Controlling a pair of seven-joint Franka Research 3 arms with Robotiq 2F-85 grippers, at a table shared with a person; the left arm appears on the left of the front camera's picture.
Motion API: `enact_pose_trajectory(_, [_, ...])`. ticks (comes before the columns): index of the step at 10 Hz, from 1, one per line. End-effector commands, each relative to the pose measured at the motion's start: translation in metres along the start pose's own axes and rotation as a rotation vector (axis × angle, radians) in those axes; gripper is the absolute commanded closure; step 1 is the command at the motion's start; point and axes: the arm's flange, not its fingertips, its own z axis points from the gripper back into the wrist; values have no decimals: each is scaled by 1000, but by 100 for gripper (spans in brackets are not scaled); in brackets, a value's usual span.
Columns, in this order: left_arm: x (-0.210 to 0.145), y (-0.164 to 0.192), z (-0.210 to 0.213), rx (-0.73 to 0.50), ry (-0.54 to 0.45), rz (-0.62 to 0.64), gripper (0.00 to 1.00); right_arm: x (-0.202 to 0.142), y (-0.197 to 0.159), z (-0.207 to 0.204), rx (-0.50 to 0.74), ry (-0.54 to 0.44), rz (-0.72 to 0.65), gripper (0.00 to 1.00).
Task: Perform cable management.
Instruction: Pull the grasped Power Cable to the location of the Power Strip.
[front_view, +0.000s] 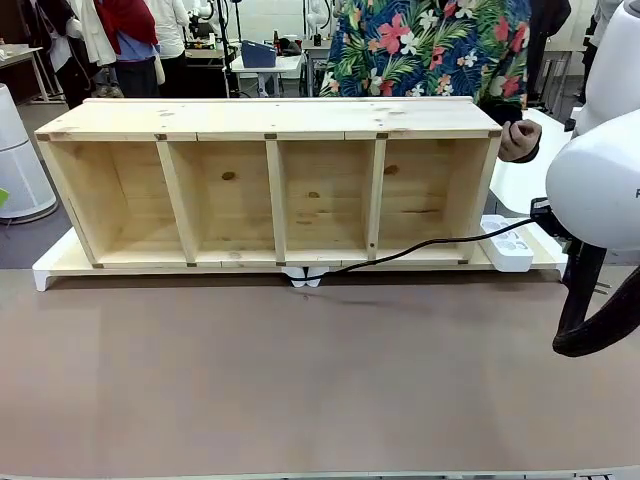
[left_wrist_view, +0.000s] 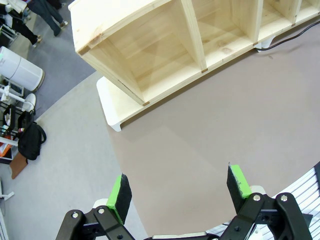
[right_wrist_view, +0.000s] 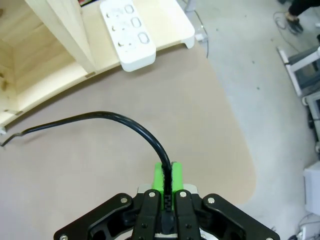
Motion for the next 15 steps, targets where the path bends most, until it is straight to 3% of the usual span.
enact_pose_trajectory(1, [0,1,0,2,-3,4,0,-7,-7,-3,45,-42,-21,93])
enact_pose_trajectory(2, [0,1,0,2,-3,4,0,0,0,0,0,0,0,93])
enact_pose_trajectory(6, [0,1,0,2,-3,4,0,0,2,1,6,-7,1,93])
enact_pose_trajectory(9, [0,1,0,2,-3,4,0,41,3,-2,-47,-84,74,93])
enact_pose_trajectory(15, [0,1,0,2,-3,4,0,100,-4,-25,-23,-63,132,93])
